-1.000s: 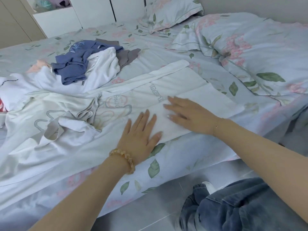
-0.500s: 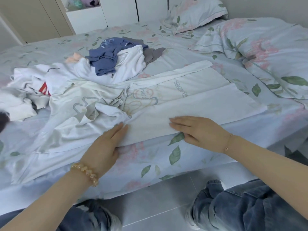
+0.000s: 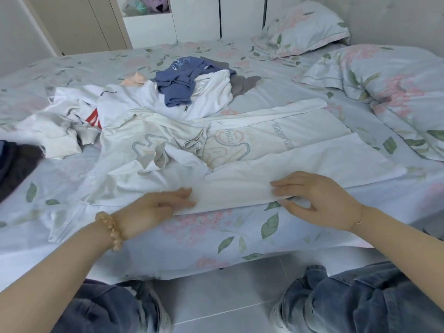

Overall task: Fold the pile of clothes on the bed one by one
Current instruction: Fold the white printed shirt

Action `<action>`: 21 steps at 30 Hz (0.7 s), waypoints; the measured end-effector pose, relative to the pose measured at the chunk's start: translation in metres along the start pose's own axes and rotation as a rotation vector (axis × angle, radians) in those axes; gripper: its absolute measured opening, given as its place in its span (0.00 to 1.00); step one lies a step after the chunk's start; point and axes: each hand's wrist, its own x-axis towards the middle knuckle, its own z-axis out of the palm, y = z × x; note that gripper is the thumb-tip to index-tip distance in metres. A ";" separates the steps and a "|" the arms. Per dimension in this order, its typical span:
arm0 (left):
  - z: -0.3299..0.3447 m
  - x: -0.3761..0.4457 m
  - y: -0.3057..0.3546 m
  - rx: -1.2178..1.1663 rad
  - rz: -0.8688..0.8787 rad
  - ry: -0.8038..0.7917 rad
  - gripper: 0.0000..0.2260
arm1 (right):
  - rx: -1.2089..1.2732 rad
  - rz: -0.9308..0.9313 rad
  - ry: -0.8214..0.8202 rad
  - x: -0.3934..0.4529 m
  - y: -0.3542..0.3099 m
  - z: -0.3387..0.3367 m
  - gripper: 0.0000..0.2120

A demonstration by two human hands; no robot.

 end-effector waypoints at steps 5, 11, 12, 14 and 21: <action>-0.055 0.022 -0.011 0.152 -0.069 0.611 0.14 | 0.174 0.201 0.123 0.075 -0.029 0.019 0.13; -0.067 0.046 -0.055 0.524 -0.369 0.491 0.33 | 0.401 0.430 -0.011 0.174 -0.050 0.067 0.14; -0.068 0.050 -0.056 0.537 -0.343 0.533 0.27 | 0.403 0.434 -0.035 0.184 -0.051 0.076 0.17; -0.075 0.062 -0.054 0.499 -0.289 0.622 0.17 | 0.357 0.414 -0.049 0.202 -0.053 0.094 0.23; -0.110 0.075 -0.070 -0.083 -0.183 0.896 0.24 | 0.223 0.438 0.048 0.247 -0.057 0.124 0.10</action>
